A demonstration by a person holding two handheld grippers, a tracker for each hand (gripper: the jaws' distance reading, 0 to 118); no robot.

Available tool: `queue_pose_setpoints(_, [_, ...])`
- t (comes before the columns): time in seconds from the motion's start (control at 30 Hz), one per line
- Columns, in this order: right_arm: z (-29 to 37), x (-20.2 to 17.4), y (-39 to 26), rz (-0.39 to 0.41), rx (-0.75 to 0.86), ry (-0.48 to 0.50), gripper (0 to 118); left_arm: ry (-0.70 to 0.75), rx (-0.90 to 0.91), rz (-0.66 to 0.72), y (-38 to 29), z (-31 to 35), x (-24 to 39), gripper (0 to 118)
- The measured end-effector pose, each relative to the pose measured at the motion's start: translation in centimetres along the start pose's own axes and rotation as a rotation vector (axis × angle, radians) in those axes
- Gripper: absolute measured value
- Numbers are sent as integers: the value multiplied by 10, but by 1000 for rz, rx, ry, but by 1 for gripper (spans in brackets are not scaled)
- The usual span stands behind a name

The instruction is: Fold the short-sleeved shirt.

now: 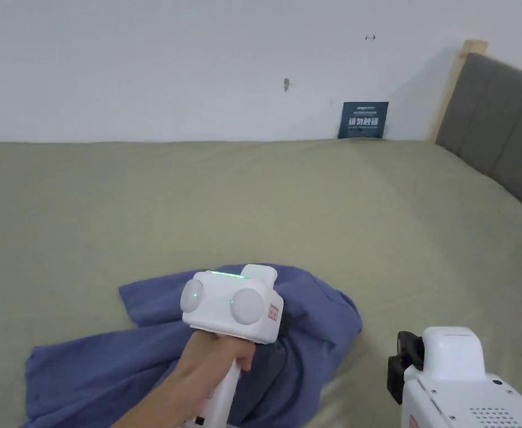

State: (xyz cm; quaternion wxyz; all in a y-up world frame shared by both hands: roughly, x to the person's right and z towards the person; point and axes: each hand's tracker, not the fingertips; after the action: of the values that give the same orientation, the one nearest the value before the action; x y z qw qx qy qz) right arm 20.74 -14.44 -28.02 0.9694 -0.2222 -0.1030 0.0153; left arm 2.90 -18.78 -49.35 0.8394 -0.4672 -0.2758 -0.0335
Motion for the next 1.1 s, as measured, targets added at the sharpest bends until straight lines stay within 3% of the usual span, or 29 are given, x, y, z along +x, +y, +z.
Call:
queue_pose_setpoints(0.03, [0, -1, 0, 0, 0, 2, 0, -2, 21, 4, -1, 4, -1, 92])
queue_pose_setpoints(0.07, [2, -3, 1, 0, 2, 2, 0, 4, 23, 6, -3, 9, -1, 118])
queue_pose_setpoints(0.2, [5, -7, 4, 6, 7, 6, 0, 90, 160, 4, -9, 51, -18, 106])
queue_pose_setpoints(0.23, [6, -9, 4, 3, 10, 10, 0, 126, 217, 35, -18, 72, -19, 97])
queue_pose_setpoints(0.27, [8, -11, 6, -2, 14, 13, 0, 148, 268, 39, -27, 93, -27, 81])
queue_pose_setpoints(0.3, [11, -13, 7, -7, 20, 23, 0, 167, 312, 45, -38, 116, -36, 49])
queue_pose_setpoints(0.33, [13, -15, 7, -8, 27, 28, 0, 203, 344, 54, -50, 139, -42, 0])
queue_pose_setpoints(0.43, [21, -26, 9, -9, 35, 55, 0, 313, 453, 73, -94, 203, -63, 0])
queue_pose_setpoints(0.7, [47, -65, 13, -2, 89, 140, 0, 483, 495, 181, -206, 309, -99, 0])
queue_pose_setpoints(0.97, [31, -93, 13, 32, 87, 195, 0, 516, 449, 266, -208, 293, -137, 0])
queue_pose_setpoints(1.1, [9, -109, 9, 45, 60, 215, 0, 460, 370, 289, -178, 256, -160, 0])
